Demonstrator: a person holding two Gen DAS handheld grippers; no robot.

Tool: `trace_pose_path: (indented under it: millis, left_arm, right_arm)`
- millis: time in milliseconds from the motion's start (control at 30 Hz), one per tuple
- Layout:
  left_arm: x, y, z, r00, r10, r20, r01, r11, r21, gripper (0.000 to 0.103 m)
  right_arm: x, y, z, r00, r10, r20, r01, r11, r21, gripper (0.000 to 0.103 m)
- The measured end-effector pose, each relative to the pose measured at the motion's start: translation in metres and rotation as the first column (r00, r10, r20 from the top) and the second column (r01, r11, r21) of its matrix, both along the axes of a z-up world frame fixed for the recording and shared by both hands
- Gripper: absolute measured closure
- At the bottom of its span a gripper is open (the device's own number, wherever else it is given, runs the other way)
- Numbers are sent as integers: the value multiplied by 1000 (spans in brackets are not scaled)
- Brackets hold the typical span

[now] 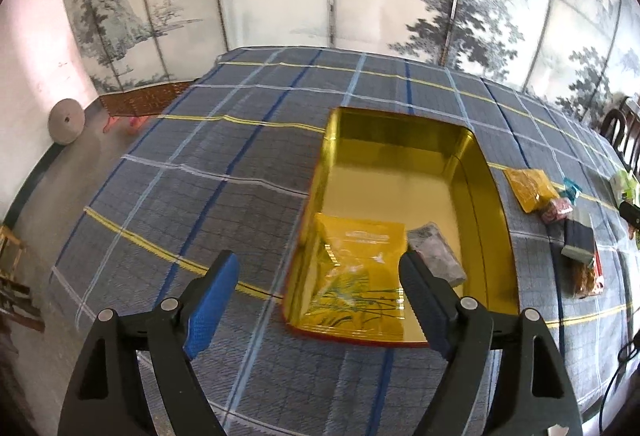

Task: Organize snacks
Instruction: 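Lower the green stick snack into the gold tray and open the right gripper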

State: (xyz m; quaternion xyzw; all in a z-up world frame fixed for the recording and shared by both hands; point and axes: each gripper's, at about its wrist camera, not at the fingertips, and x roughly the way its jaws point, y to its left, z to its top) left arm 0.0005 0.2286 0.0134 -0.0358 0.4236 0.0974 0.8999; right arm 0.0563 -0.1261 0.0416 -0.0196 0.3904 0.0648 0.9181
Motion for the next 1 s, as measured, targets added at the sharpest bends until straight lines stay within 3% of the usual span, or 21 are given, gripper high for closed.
trace_pose_path:
  millis: [267,467,1000]
  left_arm:
    - [-15,27,4,997,72,5,-72,997,-19,24]
    - [-24,42,2,994,105,-8,-105,994,-17,23]
    - [-38,66,-7,987,153,-47,-153,988,-5,23]
  right_arm:
    - [-5,89,-1,979,200,-36,-196,975,104,82]
    - [-12,144,-6,952,302,-55,-294,949,113,82]
    - [-5,201,-28,914,382,-135,-373,924,89,82]
